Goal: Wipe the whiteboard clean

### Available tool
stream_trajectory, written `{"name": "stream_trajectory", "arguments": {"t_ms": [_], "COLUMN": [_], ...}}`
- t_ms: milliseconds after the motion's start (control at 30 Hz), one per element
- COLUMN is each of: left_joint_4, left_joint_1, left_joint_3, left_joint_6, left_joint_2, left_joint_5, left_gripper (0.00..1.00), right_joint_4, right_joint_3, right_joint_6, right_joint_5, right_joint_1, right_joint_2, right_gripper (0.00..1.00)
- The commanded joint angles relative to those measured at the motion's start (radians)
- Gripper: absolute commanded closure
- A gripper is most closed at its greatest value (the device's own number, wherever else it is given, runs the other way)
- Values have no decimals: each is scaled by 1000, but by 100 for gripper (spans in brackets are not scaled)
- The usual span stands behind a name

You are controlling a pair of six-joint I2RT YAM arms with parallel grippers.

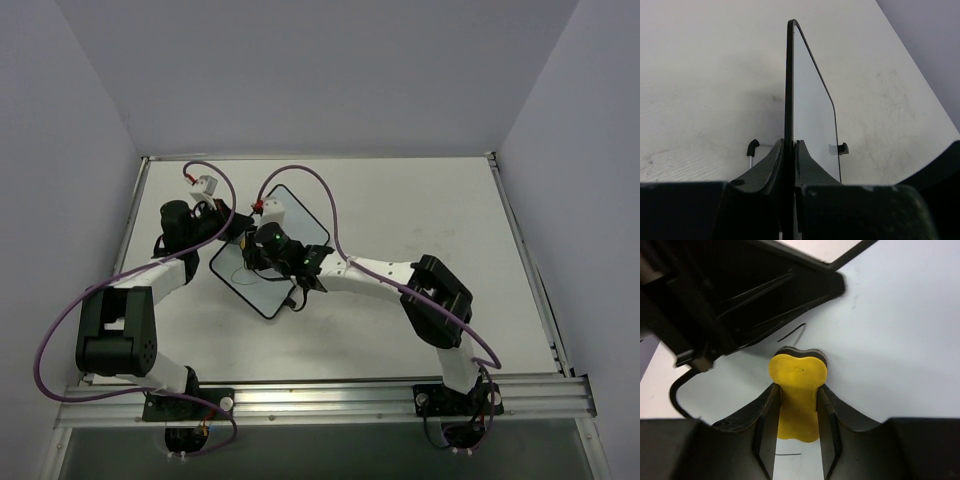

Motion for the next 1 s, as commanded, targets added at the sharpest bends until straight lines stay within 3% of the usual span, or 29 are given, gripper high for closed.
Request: {"name": "stream_trajectory", "arguments": {"t_ms": [0, 267, 600, 700, 800, 967], "left_joint_4": [-26, -26, -32, -40, -44, -46], "left_joint_1": [-40, -40, -42, -42, -40, -40], "left_joint_3": [21, 21, 23, 24, 24, 19], "left_joint_6": [38, 39, 39, 38, 38, 38], "left_joint_2": [2, 2, 2, 1, -2, -16], "left_joint_5": [65, 67, 58, 49, 39, 4], "left_gripper": [98, 98, 97, 75, 63, 54], "right_joint_4": [-38, -40, -83, -83, -83, -77], "right_joint_3": [-67, -104, -15, -14, -17, -24], "right_joint_6": [2, -23, -49, -49, -47, -46], "right_joint_5": [2, -12, -29, -29, -32, -31], "right_joint_1": [-107, -218, -200, -197, -195, -193], "right_joint_2": [18, 3, 28, 26, 21, 20], "right_gripper": [100, 100, 100, 100, 100, 100]}}
